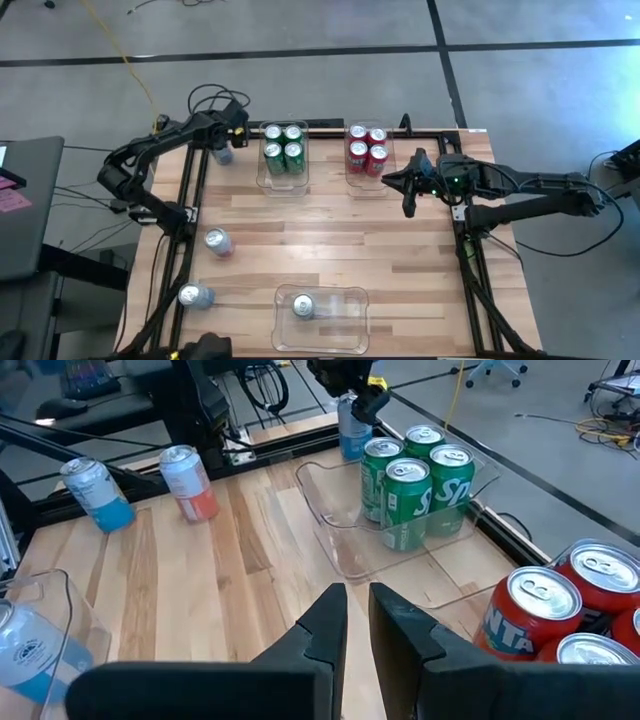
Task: Sort soda cans
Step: Put the blue soda can into the bottom transparent bin
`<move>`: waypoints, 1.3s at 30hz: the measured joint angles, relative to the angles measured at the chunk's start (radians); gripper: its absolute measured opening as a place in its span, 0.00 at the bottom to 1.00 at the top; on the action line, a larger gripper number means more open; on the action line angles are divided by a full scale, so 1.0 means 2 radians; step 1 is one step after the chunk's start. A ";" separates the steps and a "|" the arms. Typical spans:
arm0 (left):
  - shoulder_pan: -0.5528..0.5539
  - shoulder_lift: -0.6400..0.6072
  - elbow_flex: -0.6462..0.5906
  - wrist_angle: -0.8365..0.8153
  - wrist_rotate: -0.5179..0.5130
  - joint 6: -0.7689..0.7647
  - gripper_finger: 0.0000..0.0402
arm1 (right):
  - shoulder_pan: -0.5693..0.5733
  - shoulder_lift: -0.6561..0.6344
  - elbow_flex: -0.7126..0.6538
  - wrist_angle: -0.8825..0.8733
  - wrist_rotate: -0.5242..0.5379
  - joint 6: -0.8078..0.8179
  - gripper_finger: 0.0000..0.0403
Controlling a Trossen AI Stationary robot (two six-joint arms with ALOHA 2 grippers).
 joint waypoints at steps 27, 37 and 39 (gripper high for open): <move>-0.004 -0.003 -0.001 0.046 0.076 0.093 0.74 | 0.000 0.000 0.000 0.000 0.000 0.000 0.16; -0.038 -0.128 -0.001 -0.017 0.087 0.160 0.74 | 0.000 0.000 0.000 0.000 0.000 0.000 0.16; -0.054 -0.164 -0.001 -0.026 0.093 0.166 0.74 | 0.000 0.000 0.000 0.000 0.000 0.000 0.16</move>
